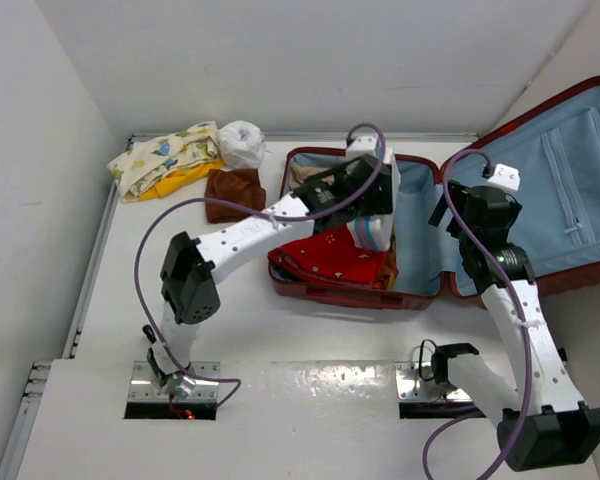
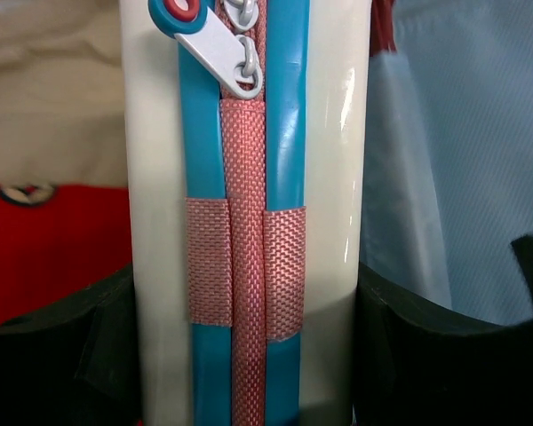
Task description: Pack the luggage
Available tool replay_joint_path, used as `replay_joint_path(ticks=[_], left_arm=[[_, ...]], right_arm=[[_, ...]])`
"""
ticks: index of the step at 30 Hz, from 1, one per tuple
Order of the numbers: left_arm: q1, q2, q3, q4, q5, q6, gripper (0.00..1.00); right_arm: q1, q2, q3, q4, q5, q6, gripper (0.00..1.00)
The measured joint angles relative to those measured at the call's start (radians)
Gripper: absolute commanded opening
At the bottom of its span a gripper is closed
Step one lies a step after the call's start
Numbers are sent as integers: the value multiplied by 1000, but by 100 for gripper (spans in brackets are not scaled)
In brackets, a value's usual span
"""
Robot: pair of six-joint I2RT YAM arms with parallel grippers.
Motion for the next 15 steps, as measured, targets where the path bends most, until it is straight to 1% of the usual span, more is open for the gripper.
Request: replay_joint_path(ticks=[5, 9, 12, 15], left_arm=[[-95, 56, 0, -5, 0, -64, 0], [-156, 108, 44, -6, -23, -84, 0], [-186, 147, 80, 1, -54, -105, 0], [-192, 166, 87, 7, -80, -136, 0]], right_arm=[[-18, -42, -6, -16, 71, 45, 100], [-22, -82, -24, -16, 103, 67, 100], [-26, -97, -28, -26, 124, 79, 100], [-27, -114, -28, -40, 141, 87, 100]])
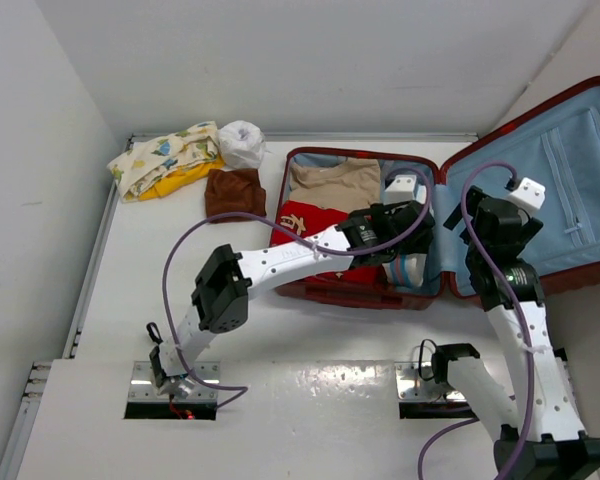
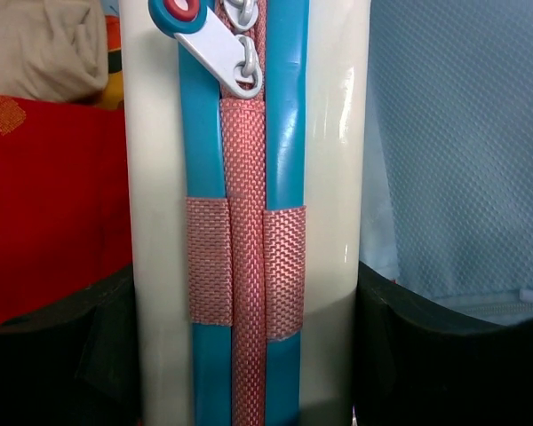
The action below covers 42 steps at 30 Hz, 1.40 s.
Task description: Pack the luggage
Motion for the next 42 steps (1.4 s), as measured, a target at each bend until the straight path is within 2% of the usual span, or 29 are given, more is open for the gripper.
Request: replay_joint_path(ticks=[8, 18, 22, 23, 26, 32, 34, 35, 39, 42], left_arm=[[32, 51, 19, 4, -37, -130, 0], [47, 130, 26, 34, 12, -208, 0], [44, 146, 26, 39, 52, -201, 12], [42, 146, 26, 39, 60, -192, 31], [32, 146, 26, 50, 83, -142, 51], [29, 119, -5, 71, 131, -26, 69], [29, 77, -64, 105, 152, 13, 87], [29, 47, -100, 129, 170, 42, 100], [17, -137, -264, 288, 205, 129, 100], [11, -267, -312, 404, 206, 185, 100]], right_arm=[[0, -50, -6, -23, 14, 1, 100], [-1, -51, -32, -45, 17, -2, 100], [-1, -51, -38, -45, 19, -12, 100], [-1, -51, -40, -44, 19, -16, 100], [-1, -51, -46, -42, 19, -26, 100], [-4, -48, -49, 8, 22, -39, 97], [-8, -43, -49, 28, 25, -43, 97], [-11, -39, -49, 42, 29, -46, 96], [-14, -15, -48, 78, 34, -49, 95], [-16, 5, -47, 95, 35, -49, 91]])
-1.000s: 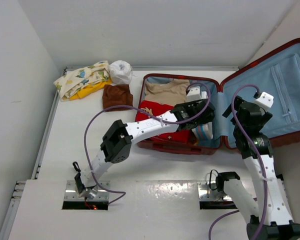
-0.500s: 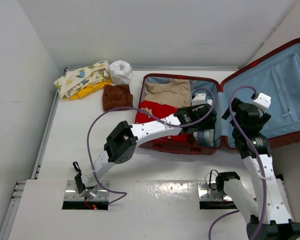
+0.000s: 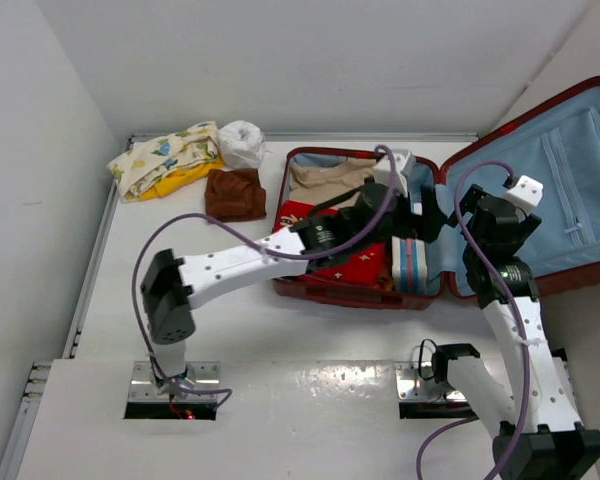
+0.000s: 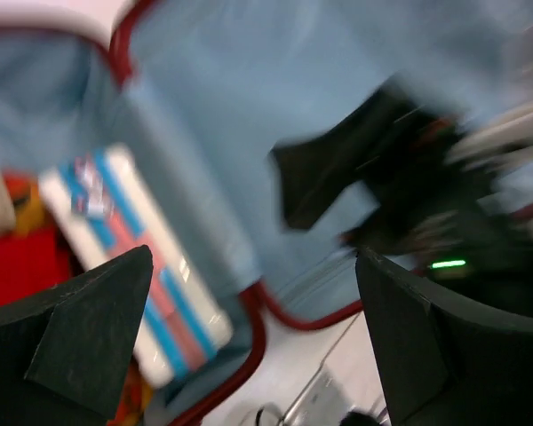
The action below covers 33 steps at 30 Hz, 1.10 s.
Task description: Pack the luggage
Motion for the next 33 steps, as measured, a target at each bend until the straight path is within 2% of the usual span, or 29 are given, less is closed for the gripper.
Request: replay_joint_path(ticks=[3, 5, 6, 7, 8, 9, 11, 12, 14, 17, 20, 23, 26, 33], left_arm=[[6, -97, -1, 94, -22, 55, 100], [26, -139, 5, 101, -35, 79, 100], [46, -153, 13, 93, -32, 96, 100], [78, -159, 28, 76, -24, 117, 100], [121, -160, 49, 53, -11, 135, 100], [172, -156, 77, 13, 6, 162, 100], [310, -121, 188, -95, 30, 230, 100], [351, -105, 225, -123, 35, 250, 100], [472, -58, 336, -223, 53, 301, 100], [638, 11, 459, -336, 84, 347, 100], [787, 65, 483, -410, 118, 380, 100], [892, 153, 505, -452, 140, 451, 100], [932, 259, 529, -483, 171, 559, 100], [942, 449, 575, -517, 255, 809, 100]], right_arm=[[-1, 16, 0, 20, -11, -9, 80], [-4, 19, 0, 31, -55, -22, 71], [-4, 19, 0, 37, -76, -29, 53], [-4, 17, -2, 44, -110, -42, 43], [-5, 16, -4, 49, -158, -47, 37], [-5, 18, -5, 52, -219, -47, 25], [-5, 36, -5, 55, -328, -50, 11], [-4, 52, -5, 59, -376, -50, 11], [3, 117, -3, 66, -482, -51, 1], [21, 257, 10, 72, -580, -62, 0], [51, 360, 6, 71, -610, -89, 0], [68, 391, 23, 80, -612, -132, 0], [69, 423, 49, 72, -596, -171, 0], [56, 448, 83, 33, -555, -234, 0]])
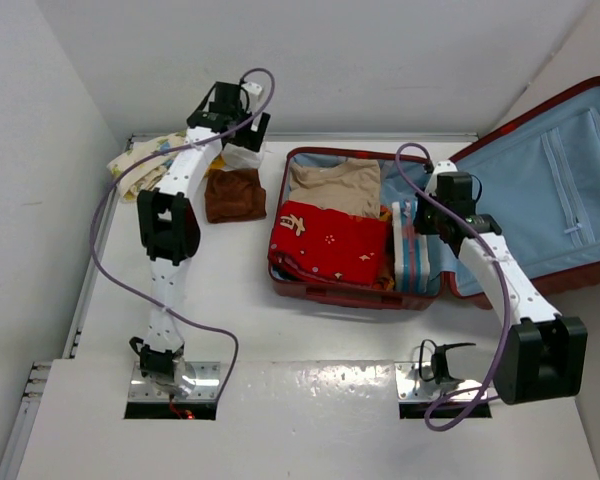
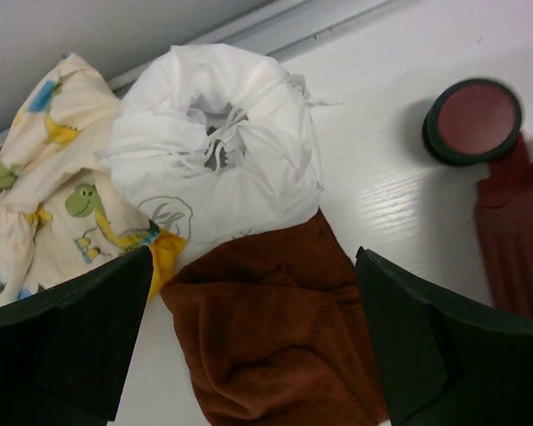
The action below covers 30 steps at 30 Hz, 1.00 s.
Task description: Pack the luggage
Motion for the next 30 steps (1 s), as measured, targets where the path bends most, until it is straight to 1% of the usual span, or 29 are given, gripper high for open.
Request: replay_joint_path(ticks=[5, 7, 9, 14, 16, 17, 18, 19, 20, 21, 22, 23, 26, 30], left_arm=[[11, 85, 40, 26, 10, 143, 100], [20, 111, 47, 49, 10, 180, 100], [30, 135, 51, 75, 11, 212, 100], [53, 184, 54, 127, 49, 284, 100], [56, 203, 54, 148, 69, 308, 96], [56, 210, 54, 161, 75, 326, 84], [56, 215, 54, 171, 79, 338, 76], [56, 216, 51, 183, 88, 356, 63], [56, 214, 39, 198, 98, 370, 32], [54, 206, 17, 217, 106, 377, 21], [53, 196, -7, 233, 110, 393, 12], [50, 184, -32, 249, 113, 404, 0], [46, 143, -108, 283, 114, 431, 0], [46, 87, -178, 283, 124, 413, 0]], right_arm=[[-40, 5, 27, -51, 37, -33, 0], [-54, 4, 28, -68, 51, -40, 0], [-58, 2, 35, -83, 59, -42, 2], [-61, -2, 81, -170, 51, -38, 2], [-61, -7, 94, -193, 49, -36, 2], [-61, -10, 100, -206, 49, -35, 2], [-61, -13, 108, -217, 49, -35, 2], [-61, -16, 114, -224, 50, -35, 2], [-61, -20, 117, -228, 50, -35, 2], [-62, -26, 119, -232, 51, -35, 4], [-62, -31, 120, -234, 51, -35, 4], [-64, -37, 120, -236, 52, -35, 4], [-67, -52, 120, -238, 54, -35, 4], [-67, -64, 120, -237, 55, -35, 4]])
